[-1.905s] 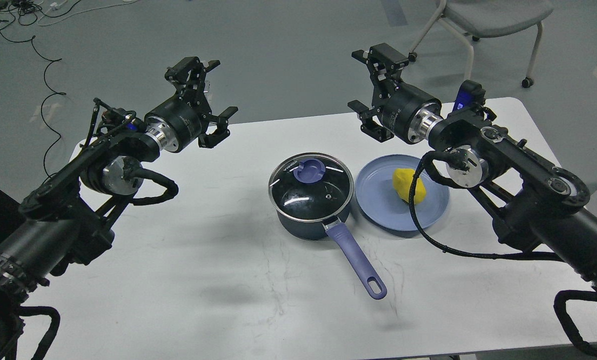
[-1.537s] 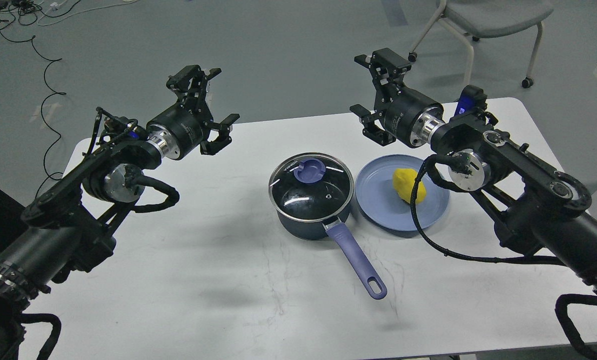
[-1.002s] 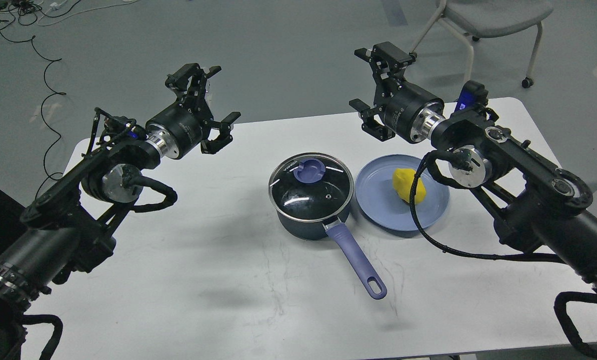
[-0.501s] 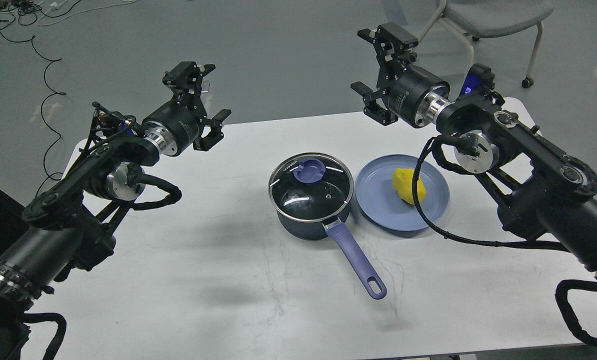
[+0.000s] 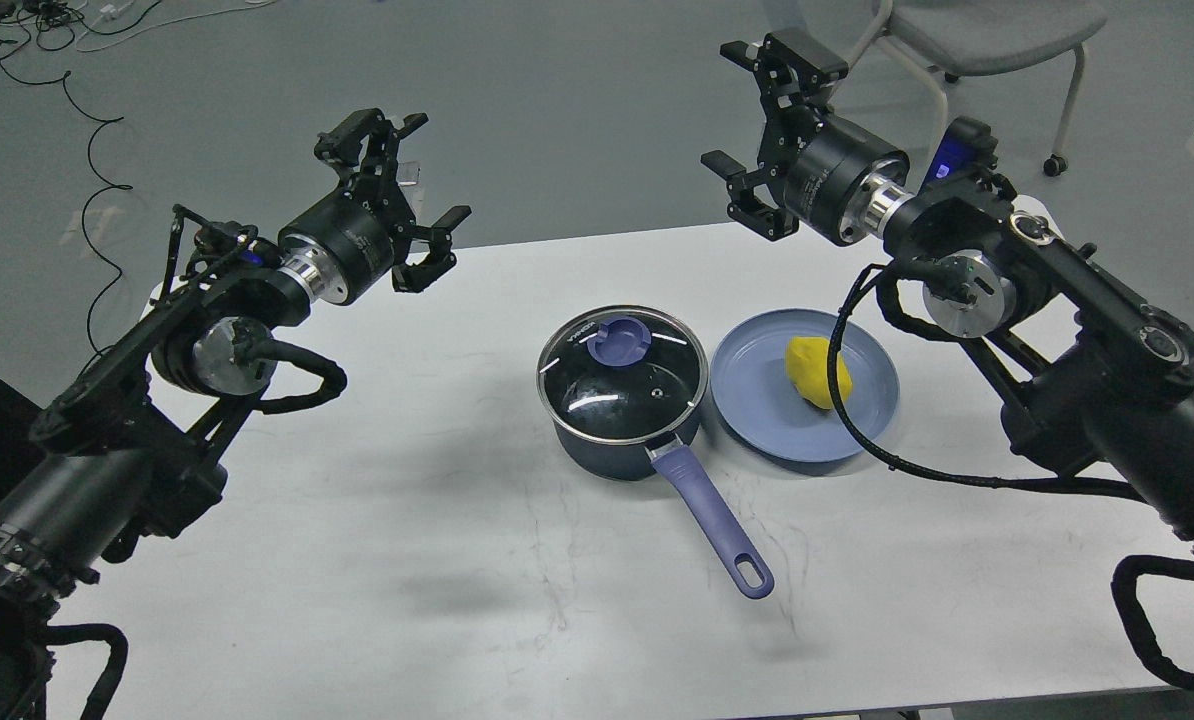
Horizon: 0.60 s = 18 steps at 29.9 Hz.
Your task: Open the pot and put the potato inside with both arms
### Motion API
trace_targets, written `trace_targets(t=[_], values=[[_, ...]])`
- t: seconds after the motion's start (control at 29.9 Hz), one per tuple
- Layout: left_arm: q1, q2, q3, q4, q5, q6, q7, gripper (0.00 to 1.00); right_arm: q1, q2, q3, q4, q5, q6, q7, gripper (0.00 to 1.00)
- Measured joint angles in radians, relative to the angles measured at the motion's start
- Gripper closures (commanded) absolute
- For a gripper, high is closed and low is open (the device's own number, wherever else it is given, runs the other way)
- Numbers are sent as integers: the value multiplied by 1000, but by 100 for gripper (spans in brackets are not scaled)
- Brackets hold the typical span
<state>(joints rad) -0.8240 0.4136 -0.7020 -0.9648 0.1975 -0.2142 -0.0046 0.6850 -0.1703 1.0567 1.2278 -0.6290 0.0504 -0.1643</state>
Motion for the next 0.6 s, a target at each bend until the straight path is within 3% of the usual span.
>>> trace_targets(t=[0.27,0.37,0.5,0.6], values=[[-11,-5,17,-1,84,14,-71,2,-1,1,-6,-2,-1,0,0,0],[-18,-5,20,-6,311,55,-111,2,-2,0,-7,-2,-1,1,0,0],[-34,-1,22,-30,700,152,-125,2,-8,-4,-7,-2,-2,2,0,0],[-68,31,22,-101,869,178,-147,2,-12,-6,-5,-2,-2,3,0,0]])
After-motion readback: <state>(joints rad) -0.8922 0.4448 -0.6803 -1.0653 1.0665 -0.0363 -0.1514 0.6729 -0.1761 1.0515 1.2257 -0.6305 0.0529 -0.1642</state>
